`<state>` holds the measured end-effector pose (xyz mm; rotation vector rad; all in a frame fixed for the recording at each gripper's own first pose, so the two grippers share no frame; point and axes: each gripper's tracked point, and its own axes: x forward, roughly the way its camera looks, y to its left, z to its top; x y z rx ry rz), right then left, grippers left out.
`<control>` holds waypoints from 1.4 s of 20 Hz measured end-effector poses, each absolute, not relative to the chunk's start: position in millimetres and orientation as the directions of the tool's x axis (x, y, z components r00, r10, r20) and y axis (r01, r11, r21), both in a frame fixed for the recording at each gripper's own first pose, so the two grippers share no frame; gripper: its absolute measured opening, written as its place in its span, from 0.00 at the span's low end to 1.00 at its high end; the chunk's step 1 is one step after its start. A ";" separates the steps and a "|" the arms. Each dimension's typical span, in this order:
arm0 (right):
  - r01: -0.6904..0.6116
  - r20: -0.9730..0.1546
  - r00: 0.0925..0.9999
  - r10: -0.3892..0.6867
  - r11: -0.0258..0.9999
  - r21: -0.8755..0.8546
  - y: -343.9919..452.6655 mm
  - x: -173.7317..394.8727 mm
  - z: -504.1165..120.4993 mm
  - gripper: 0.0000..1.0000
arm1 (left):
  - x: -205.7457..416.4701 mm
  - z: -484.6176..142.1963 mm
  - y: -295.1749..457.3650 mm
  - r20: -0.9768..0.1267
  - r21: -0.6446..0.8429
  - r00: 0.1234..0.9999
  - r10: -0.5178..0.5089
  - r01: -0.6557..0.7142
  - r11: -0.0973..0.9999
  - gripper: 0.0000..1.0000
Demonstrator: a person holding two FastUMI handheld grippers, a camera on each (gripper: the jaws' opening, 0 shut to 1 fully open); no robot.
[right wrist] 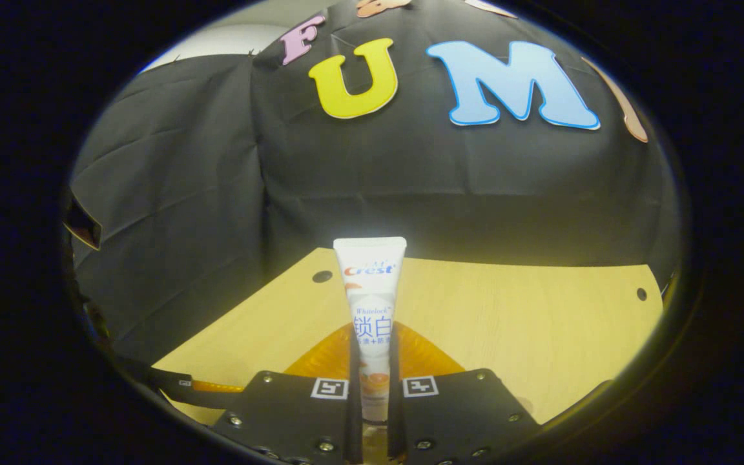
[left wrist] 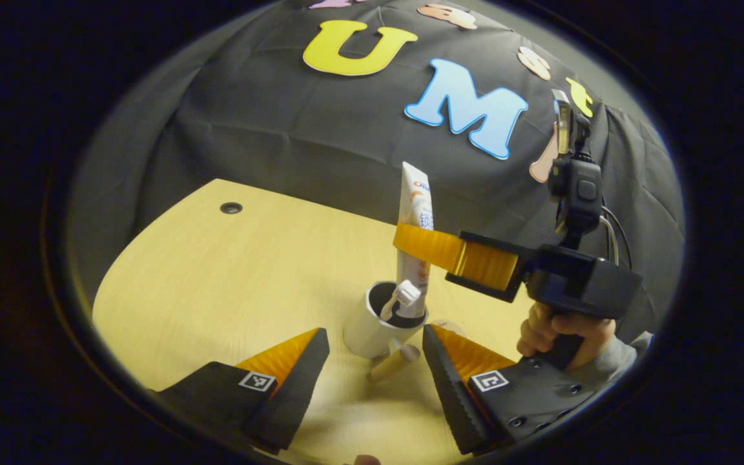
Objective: Put the toothbrush and toothpaste on the desktop into the cup, then pick up the cup and place it on the coaster on the desktop.
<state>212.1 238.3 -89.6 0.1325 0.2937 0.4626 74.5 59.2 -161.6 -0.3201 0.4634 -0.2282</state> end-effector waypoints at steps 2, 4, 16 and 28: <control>-0.413 -0.259 0.855 0.449 0.892 0.185 239.5 215.0 -95.9 0.17 | 72.2 -164.4 62.8 -0.407 -0.355 0.868 -0.284 0.136 0.925 0.94; -0.408 -0.270 0.854 0.445 0.894 0.182 239.6 213.4 -100.2 0.19 | 70.2 -165.9 67.3 -0.413 -0.359 0.866 -0.282 0.130 0.924 0.94; -0.401 -0.306 0.850 0.429 0.903 0.153 232.1 199.4 -104.8 0.51 | 71.6 -171.1 51.7 -0.428 -0.355 0.848 -0.312 0.159 0.921 0.94; -0.377 -0.206 0.871 0.445 0.876 0.300 202.0 197.6 -60.1 0.91 | 81.3 -178.4 33.3 -0.464 -0.334 0.831 -0.307 0.156 0.929 0.96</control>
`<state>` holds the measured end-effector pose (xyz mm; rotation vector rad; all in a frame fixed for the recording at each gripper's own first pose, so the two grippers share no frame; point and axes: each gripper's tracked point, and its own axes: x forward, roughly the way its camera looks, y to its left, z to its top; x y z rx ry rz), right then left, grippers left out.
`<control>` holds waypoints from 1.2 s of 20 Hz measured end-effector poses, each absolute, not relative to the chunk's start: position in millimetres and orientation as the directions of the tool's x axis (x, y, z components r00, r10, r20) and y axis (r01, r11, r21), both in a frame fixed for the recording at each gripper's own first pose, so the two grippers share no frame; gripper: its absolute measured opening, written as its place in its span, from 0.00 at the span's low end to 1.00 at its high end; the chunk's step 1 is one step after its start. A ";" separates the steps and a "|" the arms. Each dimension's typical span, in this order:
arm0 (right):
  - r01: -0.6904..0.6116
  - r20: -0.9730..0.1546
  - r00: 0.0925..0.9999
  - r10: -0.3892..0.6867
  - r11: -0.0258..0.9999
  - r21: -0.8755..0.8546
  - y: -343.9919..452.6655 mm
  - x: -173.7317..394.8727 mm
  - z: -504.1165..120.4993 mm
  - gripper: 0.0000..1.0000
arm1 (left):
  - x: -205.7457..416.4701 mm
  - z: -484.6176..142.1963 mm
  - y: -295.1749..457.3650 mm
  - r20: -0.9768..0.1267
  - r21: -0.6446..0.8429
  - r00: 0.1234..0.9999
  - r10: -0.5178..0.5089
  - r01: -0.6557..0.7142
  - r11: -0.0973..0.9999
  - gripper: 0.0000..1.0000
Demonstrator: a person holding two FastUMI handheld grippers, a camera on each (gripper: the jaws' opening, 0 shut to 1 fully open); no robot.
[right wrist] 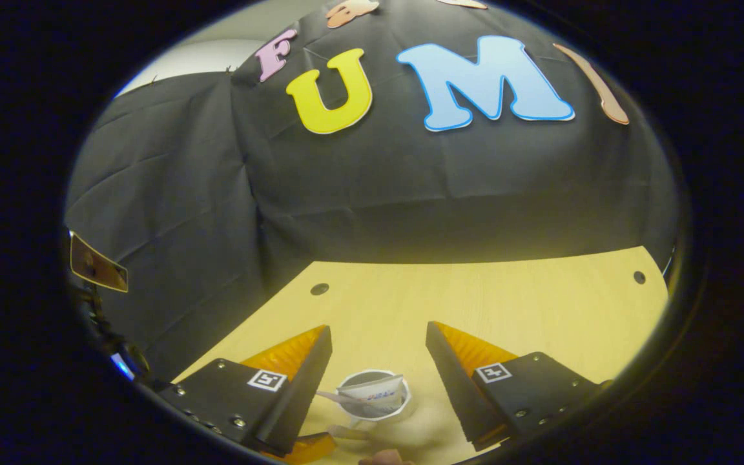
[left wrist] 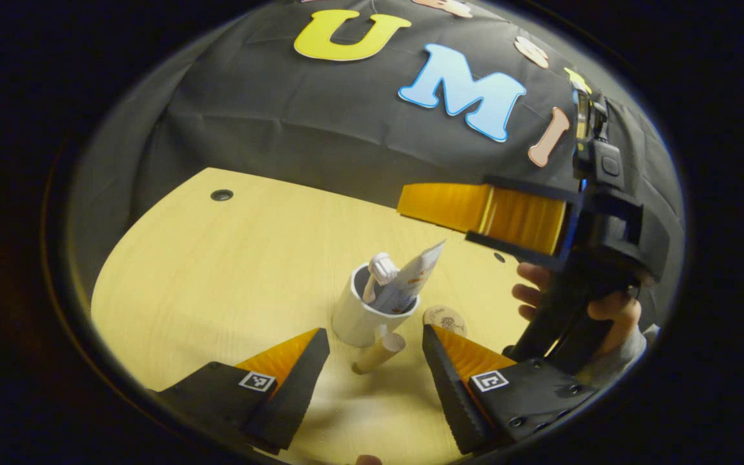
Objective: Put the toothbrush and toothpaste on the desktop into the cup, then pick up the cup and place it on the coaster on the desktop.
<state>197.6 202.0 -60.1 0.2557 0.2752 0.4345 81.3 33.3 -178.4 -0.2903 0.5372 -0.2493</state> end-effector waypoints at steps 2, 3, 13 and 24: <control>-0.362 -0.196 0.882 0.429 0.882 0.301 189.7 195.2 -52.7 0.90 | 83.8 -181.0 27.0 -0.480 -0.329 0.820 -0.311 0.160 0.931 0.94; -0.354 -0.191 0.887 0.421 0.885 0.303 183.1 193.5 -48.9 0.90 | 85.8 -182.8 24.9 -0.491 -0.319 0.815 -0.307 0.159 0.934 0.96; -0.212 -0.213 0.941 0.263 0.949 0.234 102.4 176.0 -39.5 0.91 | 98.2 -214.8 17.7 -0.656 -0.265 0.704 -0.271 0.122 0.957 0.94; -0.157 -0.341 0.918 0.203 0.975 0.159 57.7 125.8 -78.5 0.91 | 114.1 -248.4 18.0 -0.828 -0.206 0.517 -0.215 0.076 0.976 0.94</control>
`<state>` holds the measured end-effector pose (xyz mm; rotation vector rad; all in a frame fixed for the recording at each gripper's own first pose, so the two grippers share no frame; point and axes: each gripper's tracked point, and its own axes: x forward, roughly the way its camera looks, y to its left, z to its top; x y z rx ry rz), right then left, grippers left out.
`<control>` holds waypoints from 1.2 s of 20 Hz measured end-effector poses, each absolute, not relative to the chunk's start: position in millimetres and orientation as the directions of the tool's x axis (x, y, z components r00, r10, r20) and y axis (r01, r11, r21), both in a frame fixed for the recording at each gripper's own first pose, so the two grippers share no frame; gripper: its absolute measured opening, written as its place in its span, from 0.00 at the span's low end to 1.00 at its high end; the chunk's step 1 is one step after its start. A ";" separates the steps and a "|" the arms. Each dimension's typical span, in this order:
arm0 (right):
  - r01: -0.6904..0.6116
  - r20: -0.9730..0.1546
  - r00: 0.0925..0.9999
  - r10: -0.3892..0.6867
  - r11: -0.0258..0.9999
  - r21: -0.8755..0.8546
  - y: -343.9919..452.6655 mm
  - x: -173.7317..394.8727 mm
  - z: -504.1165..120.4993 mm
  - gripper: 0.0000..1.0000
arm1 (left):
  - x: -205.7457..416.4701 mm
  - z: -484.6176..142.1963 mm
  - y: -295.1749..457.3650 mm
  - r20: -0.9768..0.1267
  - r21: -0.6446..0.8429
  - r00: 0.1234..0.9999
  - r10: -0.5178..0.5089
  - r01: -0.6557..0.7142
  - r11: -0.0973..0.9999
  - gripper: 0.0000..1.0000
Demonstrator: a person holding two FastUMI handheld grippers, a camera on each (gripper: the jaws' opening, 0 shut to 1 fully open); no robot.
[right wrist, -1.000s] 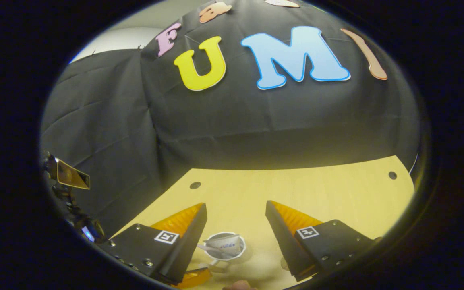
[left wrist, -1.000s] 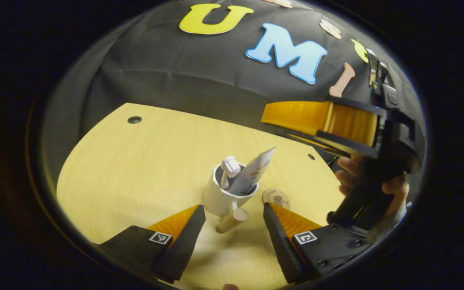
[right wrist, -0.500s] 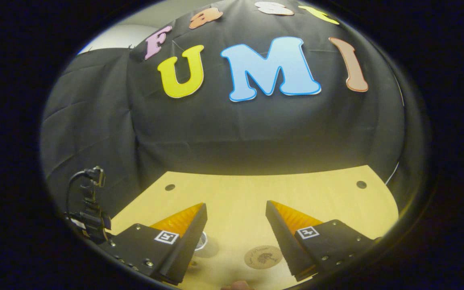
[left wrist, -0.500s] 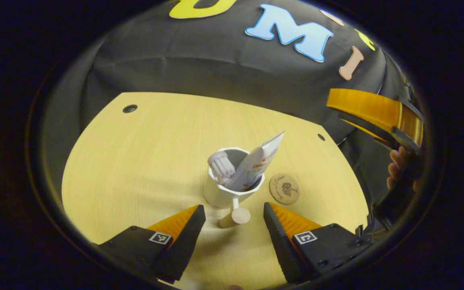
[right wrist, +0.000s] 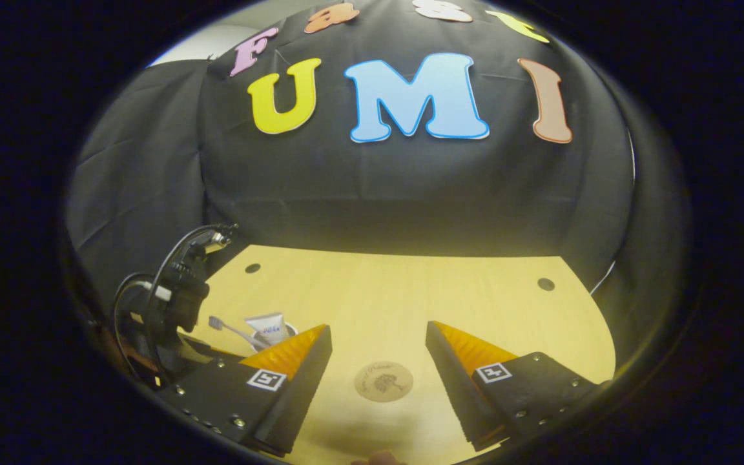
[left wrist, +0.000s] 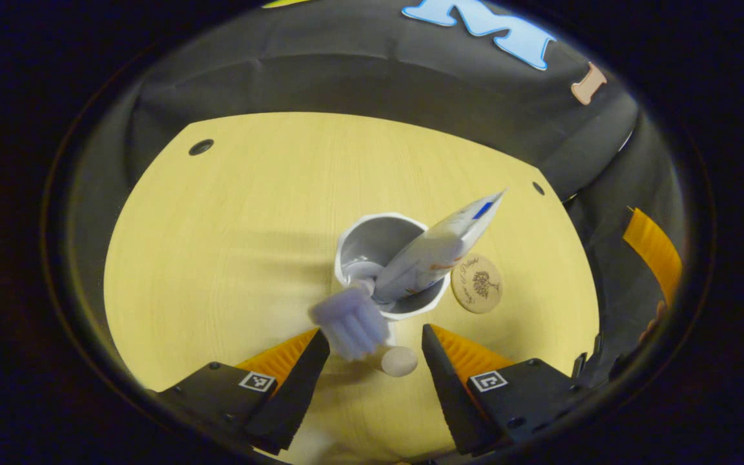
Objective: Put the toothbrush and toothpaste on the desktop into the cup, then pick up the cup and place it on the coaster on the desktop.
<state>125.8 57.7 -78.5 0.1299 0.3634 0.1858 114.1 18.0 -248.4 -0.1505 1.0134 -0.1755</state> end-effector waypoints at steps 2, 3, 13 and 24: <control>-0.145 -0.357 0.913 0.195 0.976 0.162 52.8 118.0 -84.4 0.91 | 116.3 -254.2 17.8 -0.849 -0.195 0.486 -0.207 0.077 0.978 0.94; -0.138 -0.364 0.912 0.191 0.977 0.165 50.4 115.0 -86.6 0.91 | 117.4 -256.7 18.3 -0.861 -0.187 0.468 -0.201 0.077 0.979 0.93; -0.041 -0.407 0.904 0.132 0.974 0.224 14.8 97.0 -108.7 0.91 | 120.5 -267.8 23.4 -0.909 -0.141 0.391 -0.143 0.034 0.989 0.92; 0.021 -0.460 0.879 0.121 0.956 0.291 -2.1 87.1 -130.9 0.91 | 115.2 -266.3 23.8 -0.928 -0.086 0.358 -0.100 0.056 0.995 0.44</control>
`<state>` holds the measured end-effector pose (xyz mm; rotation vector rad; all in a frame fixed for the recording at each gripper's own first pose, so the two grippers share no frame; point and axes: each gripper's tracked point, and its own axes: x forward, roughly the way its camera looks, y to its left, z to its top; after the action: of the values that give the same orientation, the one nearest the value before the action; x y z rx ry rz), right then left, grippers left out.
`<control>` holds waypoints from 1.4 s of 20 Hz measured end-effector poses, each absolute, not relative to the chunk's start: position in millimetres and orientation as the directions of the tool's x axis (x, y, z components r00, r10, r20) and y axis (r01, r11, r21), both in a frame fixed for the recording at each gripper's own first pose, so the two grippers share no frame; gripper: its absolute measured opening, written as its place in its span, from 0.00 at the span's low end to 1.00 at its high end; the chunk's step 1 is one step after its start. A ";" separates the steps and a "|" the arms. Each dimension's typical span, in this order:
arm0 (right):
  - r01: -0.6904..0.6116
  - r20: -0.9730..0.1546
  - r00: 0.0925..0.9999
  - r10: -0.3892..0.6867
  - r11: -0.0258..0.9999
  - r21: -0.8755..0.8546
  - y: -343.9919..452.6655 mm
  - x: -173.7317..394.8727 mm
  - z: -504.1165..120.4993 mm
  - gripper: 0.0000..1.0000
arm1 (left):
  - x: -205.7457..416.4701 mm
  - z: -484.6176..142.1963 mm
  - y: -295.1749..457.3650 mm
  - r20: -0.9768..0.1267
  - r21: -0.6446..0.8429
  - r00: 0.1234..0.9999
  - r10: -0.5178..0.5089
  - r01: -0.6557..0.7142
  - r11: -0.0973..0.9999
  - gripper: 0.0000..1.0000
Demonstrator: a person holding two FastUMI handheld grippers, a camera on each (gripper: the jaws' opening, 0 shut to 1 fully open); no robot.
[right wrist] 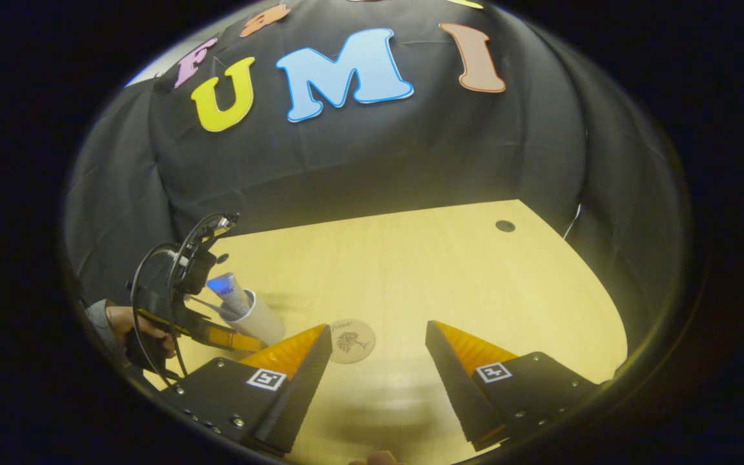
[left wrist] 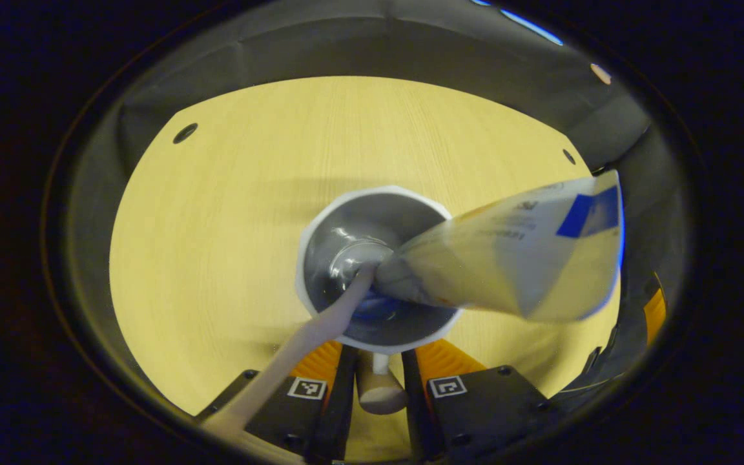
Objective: Put the toothbrush and toothpaste on the desktop into the cup, then pick up the cup and place it on the coaster on the desktop.
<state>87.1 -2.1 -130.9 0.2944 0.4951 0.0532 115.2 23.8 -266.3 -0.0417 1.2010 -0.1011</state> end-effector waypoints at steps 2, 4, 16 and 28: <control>0.029 -0.462 0.878 0.123 0.951 0.308 -3.5 87.8 -131.1 0.91 | 116.8 -268.4 27.8 -0.930 -0.059 0.358 -0.084 0.081 0.995 0.44; 0.034 -0.461 0.878 0.126 0.946 0.324 -3.3 89.3 -130.4 0.91 | 119.8 -268.9 28.2 -0.926 -0.049 0.370 -0.077 0.083 0.995 0.30; 0.074 -0.465 0.880 0.097 0.938 0.337 -17.0 83.8 -133.9 0.91 | 122.6 -250.6 0.2 -0.899 -0.017 0.430 -0.084 0.156 0.988 0.36; 0.164 -0.481 0.876 0.028 0.921 0.353 -63.7 56.2 -143.8 0.91 | 124.6 -256.6 -112.3 -0.900 -0.061 0.398 -0.176 0.285 0.957 0.36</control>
<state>56.2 -63.7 -143.8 0.3979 0.5006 -0.0731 124.6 -112.3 -256.6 0.1085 1.1242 -0.2926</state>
